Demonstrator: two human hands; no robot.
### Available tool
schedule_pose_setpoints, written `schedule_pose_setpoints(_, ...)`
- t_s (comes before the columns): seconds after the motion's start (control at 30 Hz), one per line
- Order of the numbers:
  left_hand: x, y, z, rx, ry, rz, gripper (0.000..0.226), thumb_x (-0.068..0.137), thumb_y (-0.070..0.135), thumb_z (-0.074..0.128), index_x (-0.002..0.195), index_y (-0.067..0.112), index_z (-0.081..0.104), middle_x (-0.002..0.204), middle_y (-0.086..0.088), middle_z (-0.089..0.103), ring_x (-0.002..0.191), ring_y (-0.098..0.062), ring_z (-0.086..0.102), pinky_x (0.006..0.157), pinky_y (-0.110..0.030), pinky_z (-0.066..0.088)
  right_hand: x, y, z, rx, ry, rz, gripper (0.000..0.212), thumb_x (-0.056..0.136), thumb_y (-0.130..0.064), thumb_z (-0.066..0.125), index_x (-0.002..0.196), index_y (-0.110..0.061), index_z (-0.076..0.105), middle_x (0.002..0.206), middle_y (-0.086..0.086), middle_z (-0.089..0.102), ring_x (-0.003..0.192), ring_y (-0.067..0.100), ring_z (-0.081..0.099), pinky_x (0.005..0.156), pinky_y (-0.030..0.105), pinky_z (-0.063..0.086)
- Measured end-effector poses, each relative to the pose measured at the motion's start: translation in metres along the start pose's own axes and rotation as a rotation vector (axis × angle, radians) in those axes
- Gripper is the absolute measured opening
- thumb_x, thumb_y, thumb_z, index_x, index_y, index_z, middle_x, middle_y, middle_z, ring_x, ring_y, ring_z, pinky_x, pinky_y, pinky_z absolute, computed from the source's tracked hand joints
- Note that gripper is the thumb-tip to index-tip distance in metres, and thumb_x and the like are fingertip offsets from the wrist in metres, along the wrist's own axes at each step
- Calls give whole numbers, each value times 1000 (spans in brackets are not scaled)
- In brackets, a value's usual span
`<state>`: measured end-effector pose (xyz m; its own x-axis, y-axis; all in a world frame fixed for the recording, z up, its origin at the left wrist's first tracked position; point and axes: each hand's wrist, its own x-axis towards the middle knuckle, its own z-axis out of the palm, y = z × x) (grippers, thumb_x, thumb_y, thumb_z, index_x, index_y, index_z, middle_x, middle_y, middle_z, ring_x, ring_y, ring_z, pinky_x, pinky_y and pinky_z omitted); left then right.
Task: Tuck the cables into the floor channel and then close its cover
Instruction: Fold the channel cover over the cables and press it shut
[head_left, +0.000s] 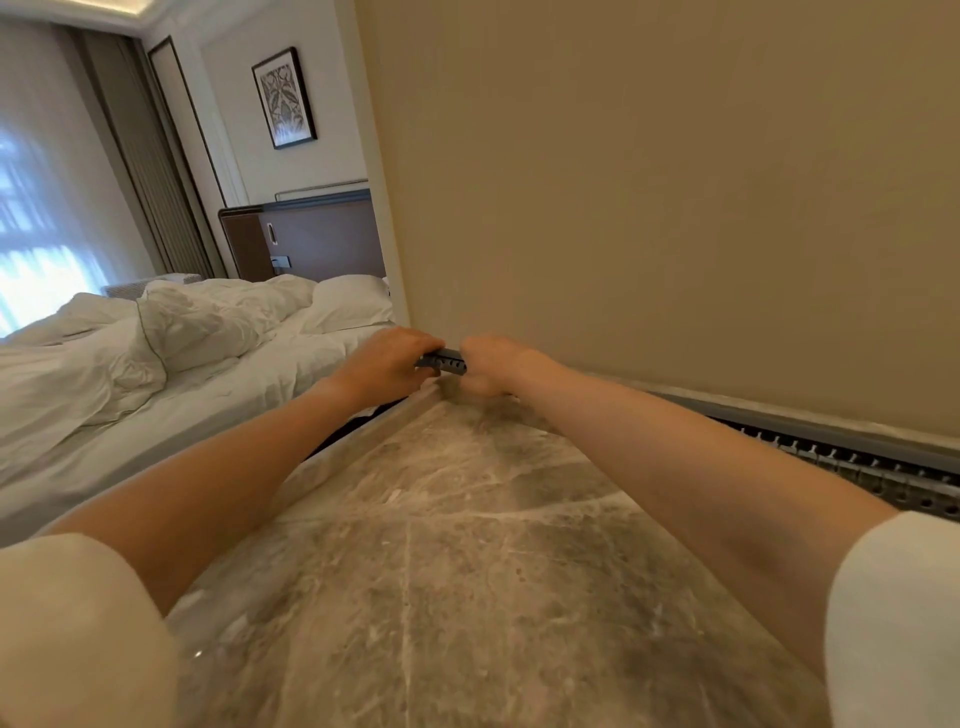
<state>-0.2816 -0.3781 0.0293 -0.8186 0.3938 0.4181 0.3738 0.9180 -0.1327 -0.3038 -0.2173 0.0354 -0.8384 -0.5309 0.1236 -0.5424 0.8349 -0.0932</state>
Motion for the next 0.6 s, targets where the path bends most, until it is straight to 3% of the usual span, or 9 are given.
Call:
schedule_pose_setpoints(0.1, 3, -3, -3, 2, 24, -10, 27, 88, 8, 56, 115, 7, 62, 108, -13, 70, 97, -32, 63, 83, -44, 50, -3, -2, -12, -1, 0, 5, 8, 89, -18, 51, 90, -13, 46, 64, 1, 42, 51, 16, 42, 43, 27, 30)
schedule_pose_setpoints(0.2, 1, -6, -3, 39, 40, 20, 23, 86, 8, 56, 107, 8, 65, 100, -12, 72, 88, -32, 65, 75, -41, 52, -10, -6, -16, 11, -16, 10, 5, 90, -15, 49, 93, -11, 47, 64, 3, 44, 48, 16, 44, 38, 26, 33)
schedule_pose_setpoints(0.27, -2, -7, -2, 67, 42, 55, 21, 84, 6, 55, 103, 7, 65, 94, -12, 72, 82, -33, 65, 69, -39, 49, -16, -8, -15, 27, -27, -5, 5, 90, -14, 48, 91, -11, 44, 65, 4, 44, 45, 17, 47, 26, 22, 34)
schedule_pose_setpoints(0.43, -8, -8, 1, 111, 40, 78, 17, 87, 7, 54, 98, 5, 66, 89, -13, 73, 75, -32, 65, 67, -42, 53, -22, -10, -14, 17, -27, -37, 19, 93, -14, 47, 109, -6, 53, 62, 3, 39, 46, 15, 41, 13, 10, 12)
schedule_pose_setpoints(0.5, -9, -8, 1, 124, 26, 69, 17, 88, 8, 53, 99, 5, 66, 90, -13, 73, 75, -32, 65, 69, -44, 54, -20, -11, -10, 15, -29, -33, 24, 94, -15, 47, 114, -4, 54, 63, 3, 40, 48, 15, 42, 16, 15, 25)
schedule_pose_setpoints(0.57, -10, -7, 1, 139, -6, 58, 19, 87, 9, 53, 100, 7, 67, 90, -12, 74, 77, -31, 65, 71, -43, 54, -16, -12, -4, -3, -28, -17, 26, 93, -15, 47, 116, -5, 55, 69, 3, 44, 55, 20, 47, 37, 24, 42)
schedule_pose_setpoints(0.6, -9, -6, 1, 145, -27, 51, 21, 86, 10, 53, 101, 8, 67, 91, -12, 74, 78, -31, 66, 72, -43, 54, -15, -12, -1, -22, -35, -6, 27, 93, -16, 47, 116, -6, 56, 75, 4, 47, 63, 23, 50, 52, 28, 43)
